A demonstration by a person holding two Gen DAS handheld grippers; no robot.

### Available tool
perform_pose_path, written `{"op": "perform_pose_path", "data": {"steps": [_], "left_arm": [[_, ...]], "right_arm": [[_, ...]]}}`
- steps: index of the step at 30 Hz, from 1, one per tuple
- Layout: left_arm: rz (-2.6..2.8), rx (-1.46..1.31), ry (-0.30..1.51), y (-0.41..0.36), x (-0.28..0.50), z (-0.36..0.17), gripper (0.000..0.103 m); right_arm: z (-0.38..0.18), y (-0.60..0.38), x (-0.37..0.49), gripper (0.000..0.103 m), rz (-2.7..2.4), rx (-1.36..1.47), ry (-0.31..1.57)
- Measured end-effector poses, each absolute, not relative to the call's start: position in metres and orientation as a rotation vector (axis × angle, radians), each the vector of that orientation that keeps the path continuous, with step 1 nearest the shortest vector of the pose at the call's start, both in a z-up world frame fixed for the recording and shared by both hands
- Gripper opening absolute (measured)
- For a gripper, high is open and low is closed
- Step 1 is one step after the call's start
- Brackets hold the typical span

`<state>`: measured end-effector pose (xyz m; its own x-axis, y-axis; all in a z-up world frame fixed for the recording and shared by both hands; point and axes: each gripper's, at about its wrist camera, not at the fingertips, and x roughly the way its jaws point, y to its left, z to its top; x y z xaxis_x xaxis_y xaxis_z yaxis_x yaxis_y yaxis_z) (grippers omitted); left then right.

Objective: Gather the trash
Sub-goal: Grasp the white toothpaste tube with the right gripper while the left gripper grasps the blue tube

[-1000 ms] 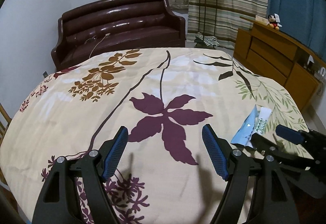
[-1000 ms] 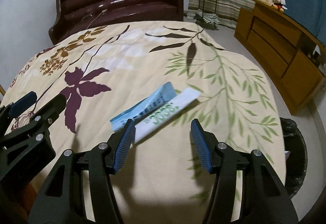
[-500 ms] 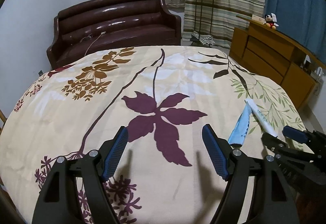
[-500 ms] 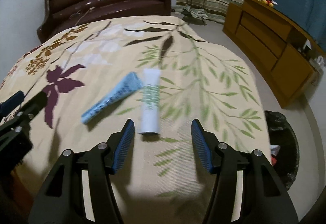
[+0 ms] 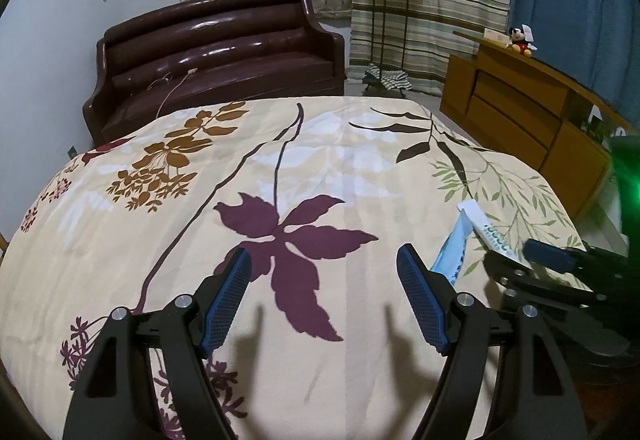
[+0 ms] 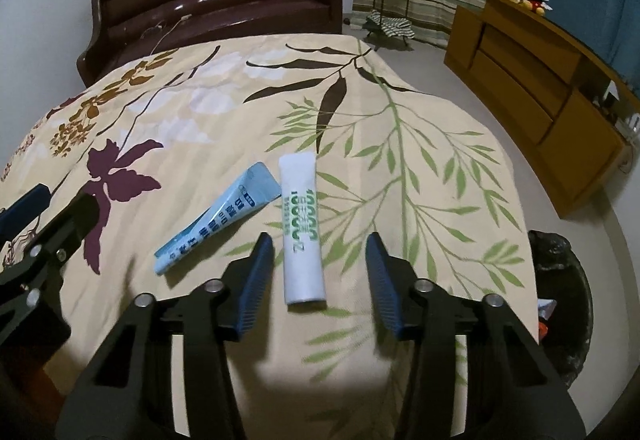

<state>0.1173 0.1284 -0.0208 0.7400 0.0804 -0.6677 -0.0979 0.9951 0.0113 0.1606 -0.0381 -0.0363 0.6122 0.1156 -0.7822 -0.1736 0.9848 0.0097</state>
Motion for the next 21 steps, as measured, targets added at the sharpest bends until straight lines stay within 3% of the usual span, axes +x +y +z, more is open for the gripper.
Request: {"op": "perform_pose_path", "data": {"steps": [4,5,21], "left_arm": [[0.087,-0.018,0.733,0.122,0.12,-0.021,0.073],[0.084,-0.016,0.734,0.121,0.121,-0.022,0.073],[-0.018,0.04,0.768,0.07,0.14,-0.03,0.073]], "right_arm": [[-0.036,-0.036,0.164,0.02,0.167,-0.085,0.891],[-0.036,-0.036,0.165,0.018,0.166,-0.089,0.89],[-0.038,-0.082,0.16,0.017,0.137,-0.014,0.879]]}}
